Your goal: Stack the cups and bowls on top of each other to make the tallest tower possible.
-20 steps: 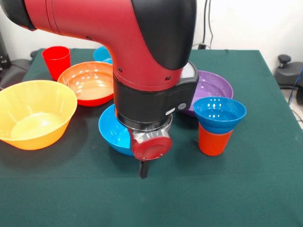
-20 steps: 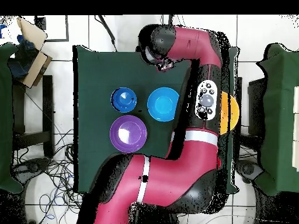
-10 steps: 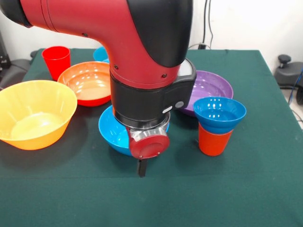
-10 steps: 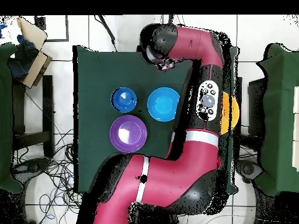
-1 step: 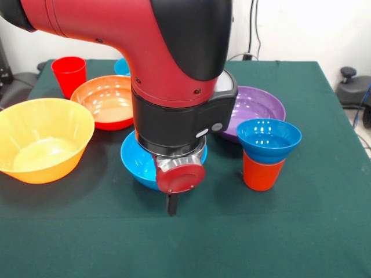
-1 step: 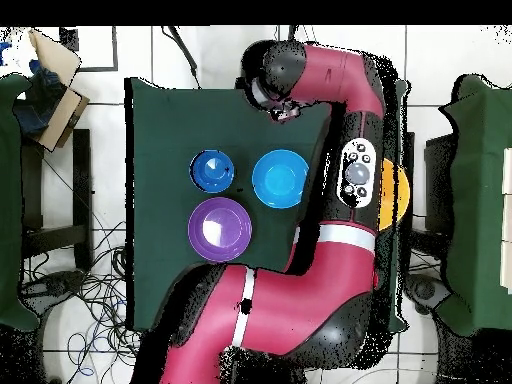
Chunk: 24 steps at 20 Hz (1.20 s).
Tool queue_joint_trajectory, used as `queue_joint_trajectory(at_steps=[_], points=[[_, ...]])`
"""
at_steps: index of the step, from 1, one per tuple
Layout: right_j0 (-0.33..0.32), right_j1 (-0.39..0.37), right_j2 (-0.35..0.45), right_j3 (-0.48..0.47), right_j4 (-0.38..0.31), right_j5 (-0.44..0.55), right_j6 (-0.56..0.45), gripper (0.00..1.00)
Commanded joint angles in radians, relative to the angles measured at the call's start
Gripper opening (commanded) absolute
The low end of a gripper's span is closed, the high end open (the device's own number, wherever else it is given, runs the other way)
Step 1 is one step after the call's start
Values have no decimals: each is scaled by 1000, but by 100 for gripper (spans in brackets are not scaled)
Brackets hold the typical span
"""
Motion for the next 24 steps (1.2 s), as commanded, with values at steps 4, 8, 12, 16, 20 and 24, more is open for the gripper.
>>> queue_joint_trajectory(at_steps=[4, 8, 12, 16, 20, 24], points=[[39, -18, 43, 209, 36, -77, 41, 100], [57, -39, 39, 262, 39, -95, 11, 100], [63, -55, 28, 299, 33, -76, -47, 100], [64, -57, 15, 302, 11, -47, -93, 100], [59, -49, 8, 279, -5, 7, -138, 100], [81, -26, -31, 211, -42, 93, -151, 100]])
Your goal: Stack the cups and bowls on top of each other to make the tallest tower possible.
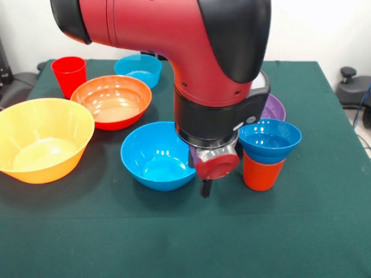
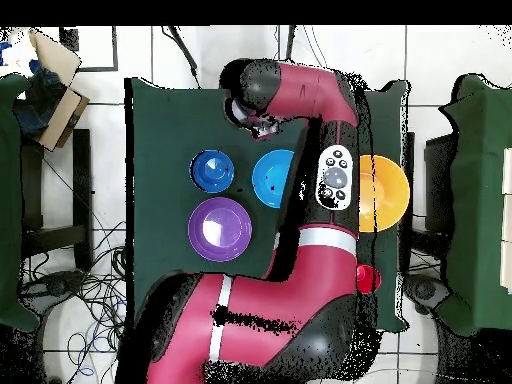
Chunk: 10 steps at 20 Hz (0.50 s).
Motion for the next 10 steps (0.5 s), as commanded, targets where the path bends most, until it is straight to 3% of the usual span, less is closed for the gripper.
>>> queue_joint_trajectory(at_steps=[1, 10], points=[[38, 30, -13, 18, -99, 152, -153, 100], [78, 88, -74, -42, -150, 144, -116, 100]])
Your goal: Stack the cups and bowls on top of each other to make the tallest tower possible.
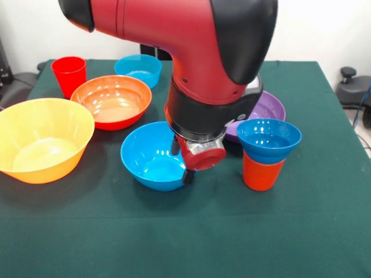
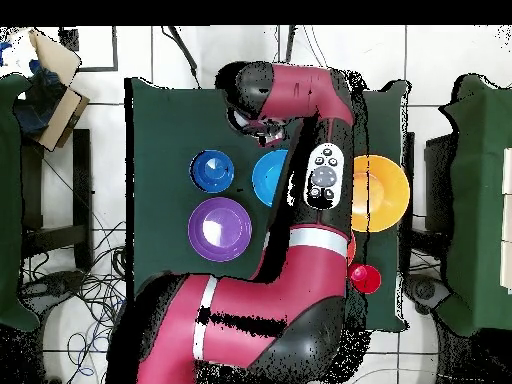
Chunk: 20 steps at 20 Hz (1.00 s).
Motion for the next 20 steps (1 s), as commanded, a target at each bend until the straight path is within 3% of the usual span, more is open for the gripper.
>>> queue_joint_trajectory(at_steps=[1, 6, 14, 20], points=[[44, 74, 5, -13, -89, 81, -113, 100], [40, 81, 16, -7, -65, 73, -106, 100], [11, 69, 73, 102, -25, -156, -94, 100], [3, 62, 79, 135, -18, -194, -110, 100]])
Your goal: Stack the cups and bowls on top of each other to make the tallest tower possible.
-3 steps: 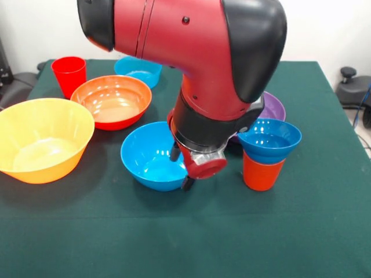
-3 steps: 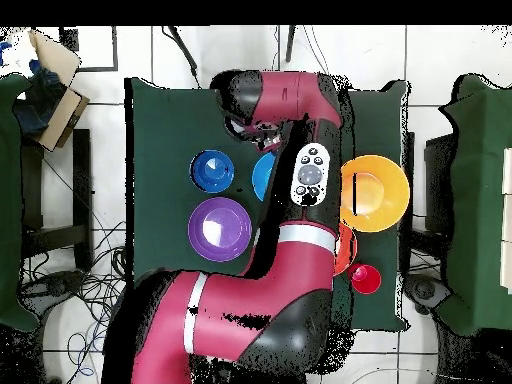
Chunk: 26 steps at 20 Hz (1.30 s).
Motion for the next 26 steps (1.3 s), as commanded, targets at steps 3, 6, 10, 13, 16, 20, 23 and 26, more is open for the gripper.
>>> queue_joint_trajectory(at_steps=[3, 6, 10, 13, 16, 20, 23, 26], points=[[-27, 9, 108, 168, 4, -138, -130, 100], [-44, -4, 121, 206, 15, -160, -163, 100], [-57, -11, 136, 229, 24, -173, -179, 100], [-75, -24, 170, 306, 40, -240, -177, 100], [-91, -34, 189, 333, 41, -233, -205, 100], [-116, -30, 223, 339, 57, -205, -226, 100], [-131, -22, 244, 336, 58, -204, -240, 100], [-154, -20, 283, 342, 48, -234, -251, 0]])
